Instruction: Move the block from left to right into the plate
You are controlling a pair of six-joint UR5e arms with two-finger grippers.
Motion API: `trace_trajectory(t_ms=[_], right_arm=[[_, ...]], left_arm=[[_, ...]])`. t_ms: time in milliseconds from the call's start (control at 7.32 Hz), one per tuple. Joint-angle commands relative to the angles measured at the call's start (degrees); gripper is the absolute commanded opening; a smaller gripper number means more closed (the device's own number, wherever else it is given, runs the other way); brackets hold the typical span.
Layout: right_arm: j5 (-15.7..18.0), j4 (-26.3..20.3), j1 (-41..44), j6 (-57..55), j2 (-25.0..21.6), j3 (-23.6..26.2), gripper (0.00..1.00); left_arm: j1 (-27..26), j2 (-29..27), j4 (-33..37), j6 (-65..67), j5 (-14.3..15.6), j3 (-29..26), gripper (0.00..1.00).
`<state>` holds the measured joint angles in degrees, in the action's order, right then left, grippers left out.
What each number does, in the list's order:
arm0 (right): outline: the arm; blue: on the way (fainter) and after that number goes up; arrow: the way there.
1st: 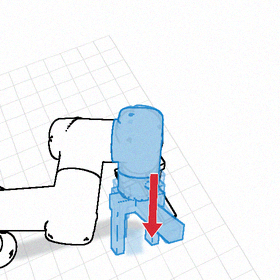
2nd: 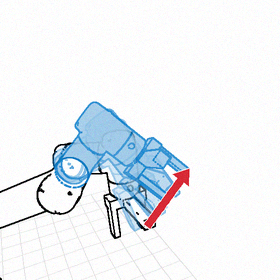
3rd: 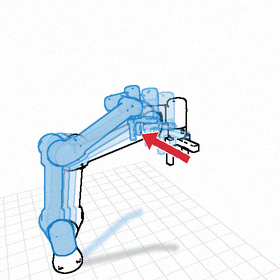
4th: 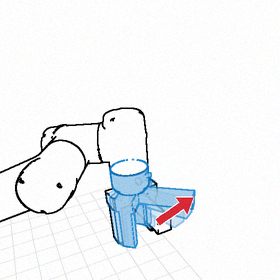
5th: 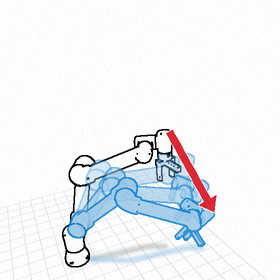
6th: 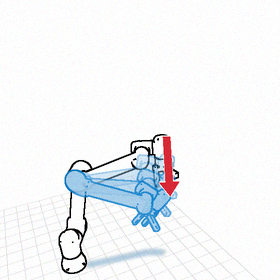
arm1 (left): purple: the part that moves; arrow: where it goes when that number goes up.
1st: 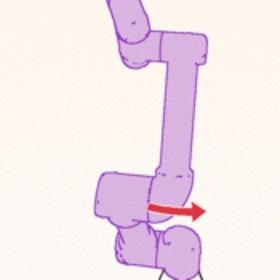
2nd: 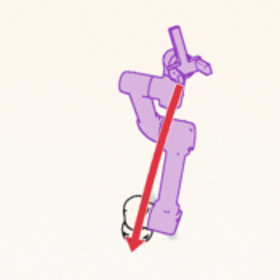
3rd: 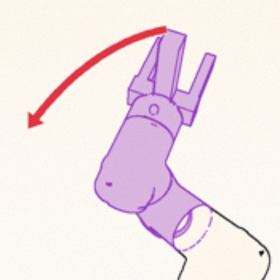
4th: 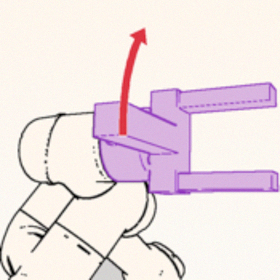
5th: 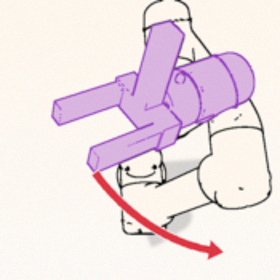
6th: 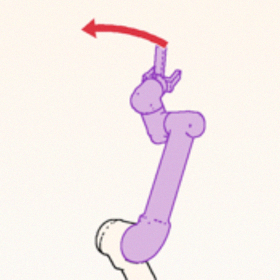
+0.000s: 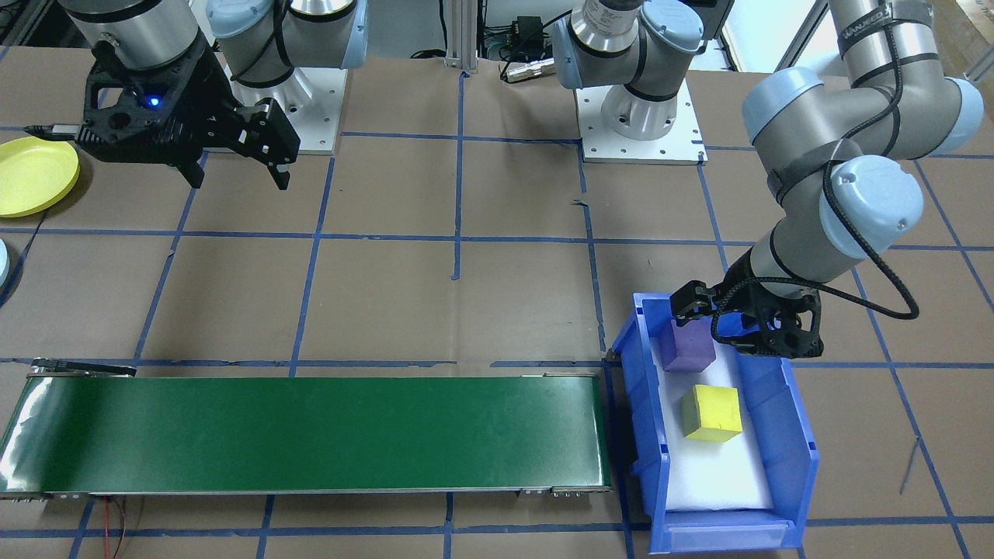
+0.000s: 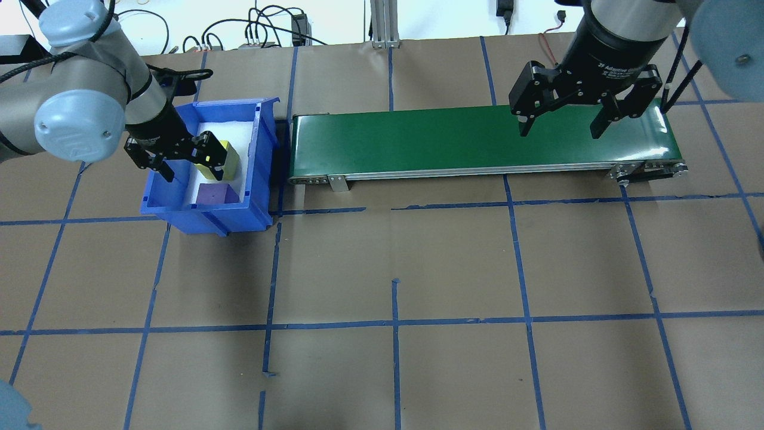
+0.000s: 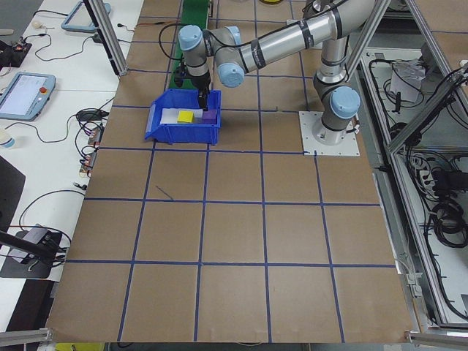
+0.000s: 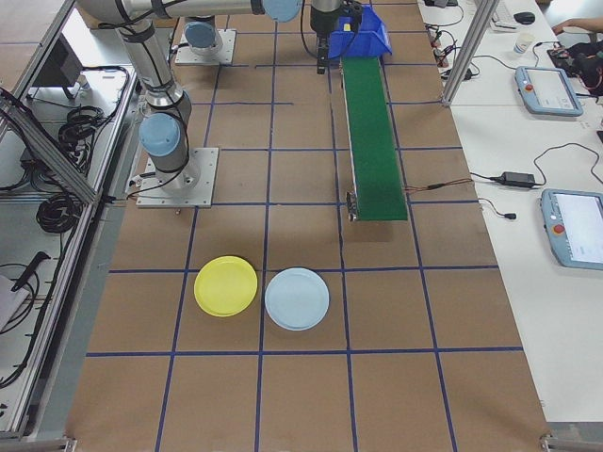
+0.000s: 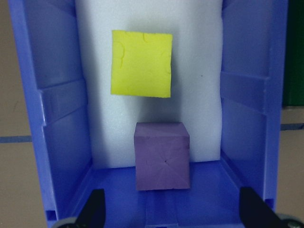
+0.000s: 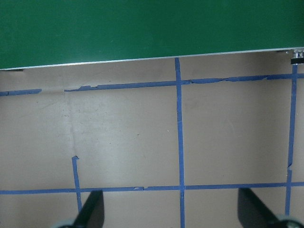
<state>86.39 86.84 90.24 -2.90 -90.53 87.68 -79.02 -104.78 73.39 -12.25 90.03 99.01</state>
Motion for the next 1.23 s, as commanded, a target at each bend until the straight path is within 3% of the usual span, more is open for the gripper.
trace_trajectory(t_ms=[0, 547, 683, 957, 1093], right_arm=[[0.0, 0.0, 0.0, 0.0, 0.0, 0.0, 1.00], [-0.1, 0.0, -0.1, 0.0, 0.0, -0.2, 1.00], [0.0, 0.0, -0.1, 0.0, 0.0, -0.3, 1.00], [0.0, 0.0, -0.2, 0.0, 0.0, -0.4, 1.00], [0.0, 0.0, -0.1, 0.0, 0.0, -0.3, 1.00]], left_arm=[[0.1, -2.9, -5.3, 0.5, -0.2, 3.0, 1.00], [0.1, -6.3, -6.9, 0.6, -0.2, 4.1, 1.00], [0.1, -7.2, -9.3, 0.7, -0.2, 4.6, 0.94], [0.1, -5.7, -10.3, 0.6, 0.3, 3.3, 0.13], [0.1, -2.2, -9.9, 0.6, 0.8, 1.3, 0.13]])
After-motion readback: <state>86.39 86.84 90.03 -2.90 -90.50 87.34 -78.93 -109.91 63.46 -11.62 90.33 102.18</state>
